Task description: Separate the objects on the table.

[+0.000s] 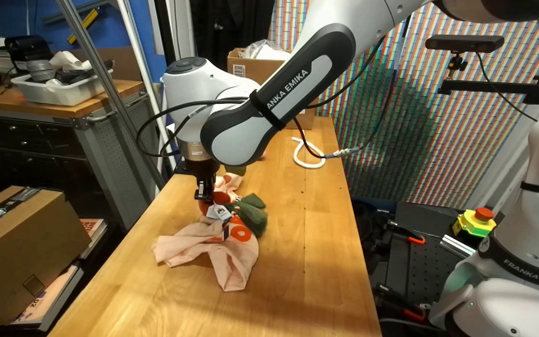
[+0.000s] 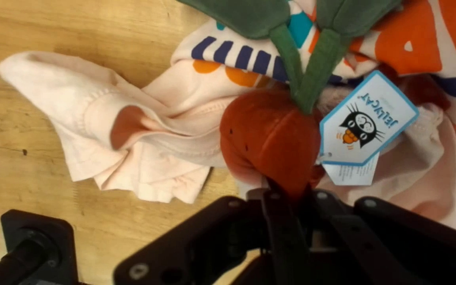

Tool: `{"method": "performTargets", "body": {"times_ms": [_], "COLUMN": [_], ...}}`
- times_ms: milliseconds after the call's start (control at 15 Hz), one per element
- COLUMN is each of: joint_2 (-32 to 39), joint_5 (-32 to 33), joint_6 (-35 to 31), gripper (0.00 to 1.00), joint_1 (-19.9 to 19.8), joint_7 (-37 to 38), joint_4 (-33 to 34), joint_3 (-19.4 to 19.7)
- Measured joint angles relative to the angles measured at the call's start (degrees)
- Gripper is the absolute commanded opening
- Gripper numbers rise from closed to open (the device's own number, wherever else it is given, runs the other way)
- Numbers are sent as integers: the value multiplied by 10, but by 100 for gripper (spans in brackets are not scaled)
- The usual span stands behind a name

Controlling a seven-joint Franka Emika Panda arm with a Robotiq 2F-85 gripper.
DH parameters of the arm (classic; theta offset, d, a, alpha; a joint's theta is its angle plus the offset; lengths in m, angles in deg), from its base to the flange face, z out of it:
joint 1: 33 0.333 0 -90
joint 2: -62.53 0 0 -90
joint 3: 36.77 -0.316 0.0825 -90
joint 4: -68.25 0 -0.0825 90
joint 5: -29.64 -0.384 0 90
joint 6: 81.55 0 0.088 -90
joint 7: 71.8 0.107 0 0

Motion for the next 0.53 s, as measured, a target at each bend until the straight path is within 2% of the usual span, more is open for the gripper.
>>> {"method": "performTargets", "body": {"times_ms": [533], "joint_2": [-39], "joint_5": [1], "joint_6": [-1], "gripper": [3], "joint_1": [4], "joint_7": [3], "joint_4": [-1], "joint_3": [3]}}
